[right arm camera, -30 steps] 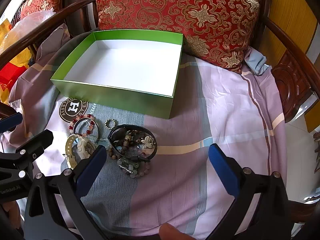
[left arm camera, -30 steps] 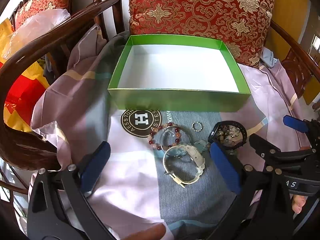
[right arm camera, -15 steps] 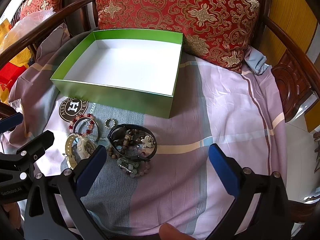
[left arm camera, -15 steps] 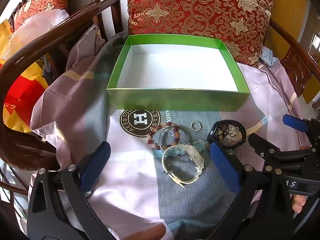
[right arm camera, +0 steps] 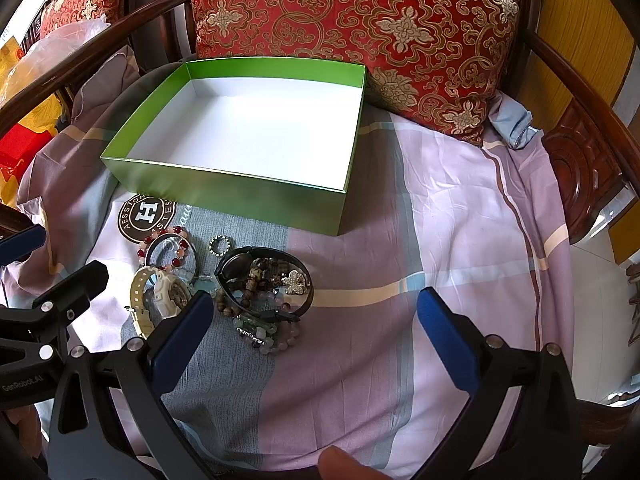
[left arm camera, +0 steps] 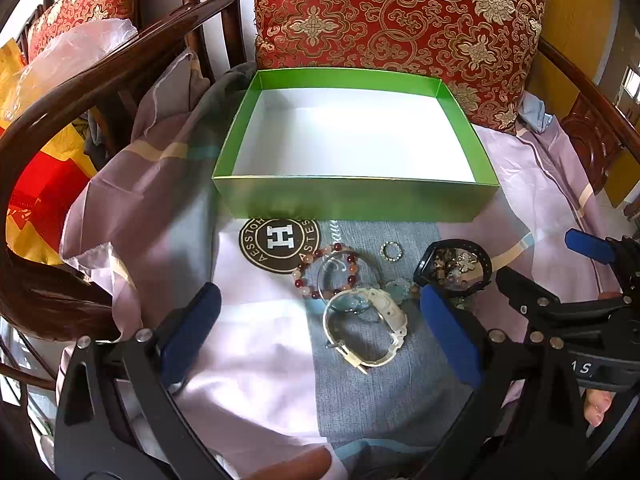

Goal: Organize jewelry

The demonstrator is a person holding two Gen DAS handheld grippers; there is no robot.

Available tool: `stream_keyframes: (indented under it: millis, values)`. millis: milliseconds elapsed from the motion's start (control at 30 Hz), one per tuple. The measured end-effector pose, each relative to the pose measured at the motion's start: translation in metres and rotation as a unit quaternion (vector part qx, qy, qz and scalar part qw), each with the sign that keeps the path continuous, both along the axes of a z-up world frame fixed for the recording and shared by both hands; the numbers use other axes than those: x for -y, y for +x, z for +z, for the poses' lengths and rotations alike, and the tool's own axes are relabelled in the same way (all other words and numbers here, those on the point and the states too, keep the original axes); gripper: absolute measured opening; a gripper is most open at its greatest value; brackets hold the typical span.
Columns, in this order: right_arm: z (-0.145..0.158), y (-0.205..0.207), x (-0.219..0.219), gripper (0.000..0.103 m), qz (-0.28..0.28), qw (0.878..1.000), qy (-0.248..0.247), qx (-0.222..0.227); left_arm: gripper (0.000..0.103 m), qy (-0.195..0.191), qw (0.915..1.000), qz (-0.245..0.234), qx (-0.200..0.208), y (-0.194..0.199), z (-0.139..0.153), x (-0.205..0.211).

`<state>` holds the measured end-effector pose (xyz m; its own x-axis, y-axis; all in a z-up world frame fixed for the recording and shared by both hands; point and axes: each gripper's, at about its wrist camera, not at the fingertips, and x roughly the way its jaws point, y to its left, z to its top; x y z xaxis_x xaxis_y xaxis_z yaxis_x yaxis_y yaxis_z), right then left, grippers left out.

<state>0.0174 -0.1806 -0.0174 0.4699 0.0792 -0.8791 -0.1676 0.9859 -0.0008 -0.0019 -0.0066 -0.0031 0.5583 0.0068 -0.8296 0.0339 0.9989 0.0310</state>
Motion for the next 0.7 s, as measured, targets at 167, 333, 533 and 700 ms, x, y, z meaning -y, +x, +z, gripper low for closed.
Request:
stream_keyframes:
  millis: [167, 333, 533, 700]
  values:
    - [-0.0002, -0.0001, 0.0, 0.102, 0.0, 1.0, 0.0, -0.001, 0.101, 0.0, 1.0, 0.0, 0.0, 0.0001, 0.0001, -0.0003]
    - [-0.0007, -0.0003, 0.0002, 0.102, -0.001, 1.0, 0.0, -0.001, 0.101, 0.0, 1.0, 0.0, -0.001, 0.0, -0.0001, 0.0]
    - [-0.0013, -0.0007, 0.0006, 0.102, 0.0, 1.0, 0.002, 0.0, 0.101, 0.001, 1.0, -0.001, -0.001, -0.0011, -0.0005, 0.0004]
    - [-0.0027, -0.0013, 0.0008, 0.102, 0.0, 1.0, 0.002, -0.001, 0.101, 0.001, 1.0, -0.001, -0.001, -0.002, -0.0012, 0.001]
